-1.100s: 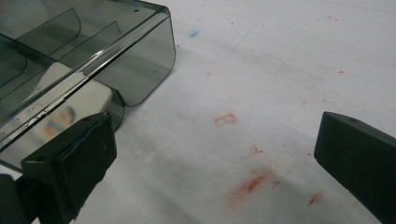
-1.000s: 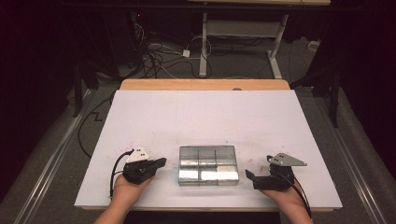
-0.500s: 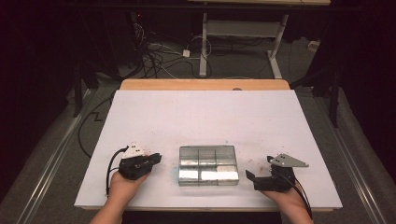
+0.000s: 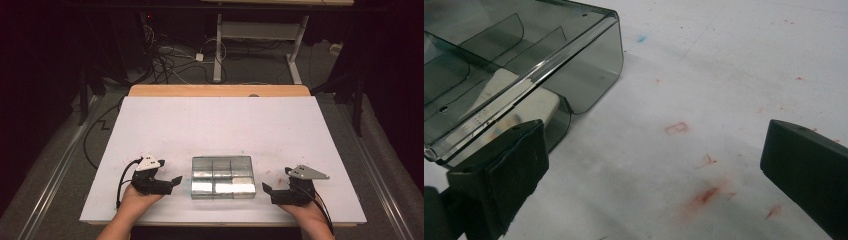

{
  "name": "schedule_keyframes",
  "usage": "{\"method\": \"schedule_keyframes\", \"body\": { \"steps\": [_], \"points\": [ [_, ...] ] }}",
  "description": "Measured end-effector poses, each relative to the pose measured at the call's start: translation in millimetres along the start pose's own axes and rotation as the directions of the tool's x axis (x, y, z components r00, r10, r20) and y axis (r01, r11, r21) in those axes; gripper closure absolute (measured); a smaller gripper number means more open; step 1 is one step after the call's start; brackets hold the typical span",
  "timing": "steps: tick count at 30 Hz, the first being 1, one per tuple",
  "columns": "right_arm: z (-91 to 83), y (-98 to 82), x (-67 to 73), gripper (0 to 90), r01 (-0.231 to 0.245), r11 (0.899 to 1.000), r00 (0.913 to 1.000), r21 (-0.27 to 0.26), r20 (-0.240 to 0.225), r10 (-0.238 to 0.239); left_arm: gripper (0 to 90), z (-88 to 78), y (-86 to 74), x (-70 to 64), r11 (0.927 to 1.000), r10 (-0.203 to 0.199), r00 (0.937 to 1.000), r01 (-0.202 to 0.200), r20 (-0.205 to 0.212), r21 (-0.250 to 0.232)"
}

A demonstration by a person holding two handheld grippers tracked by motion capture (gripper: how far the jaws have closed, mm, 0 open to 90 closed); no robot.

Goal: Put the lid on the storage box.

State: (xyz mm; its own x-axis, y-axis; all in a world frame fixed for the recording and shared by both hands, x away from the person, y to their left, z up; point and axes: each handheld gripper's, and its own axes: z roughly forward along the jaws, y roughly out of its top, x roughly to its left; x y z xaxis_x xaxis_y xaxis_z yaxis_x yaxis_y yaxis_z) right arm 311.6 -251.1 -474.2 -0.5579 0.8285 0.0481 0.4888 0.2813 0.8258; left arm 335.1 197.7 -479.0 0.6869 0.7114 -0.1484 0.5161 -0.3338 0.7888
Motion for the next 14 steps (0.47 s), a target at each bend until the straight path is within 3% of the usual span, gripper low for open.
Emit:
{"method": "schedule_keyframes", "body": {
  "steps": [2, 6, 14],
  "points": [
    [-0.2, 0.0, 0.3, 0.0, 0.002, 1.0, 1.0, -0.001, -0.003, -0.002, 0.0, -0.4, 0.5, 0.3, 0.9999, -0.008, 0.9998, 0.008, 0.018, -0.013],
    [-0.5, 0.0, 0.9, 0.0, -0.001, 1.0, 1.0, -0.004, -0.005, 0.001, 0.0, -3.1, 1.3, 0.9, 0.9986, -0.018, 0.9992, 0.02, 0.035, -0.049],
    [-1.6, 0.6, 0.6, 0.0, -0.001, 1.0, 1.0, -0.01, -0.005, 0.001, 0.0, -4.3, 1.3, 1.1, 0.9986, -0.021, 0.9996, 0.022, 0.021, -0.048]
  ]
}}
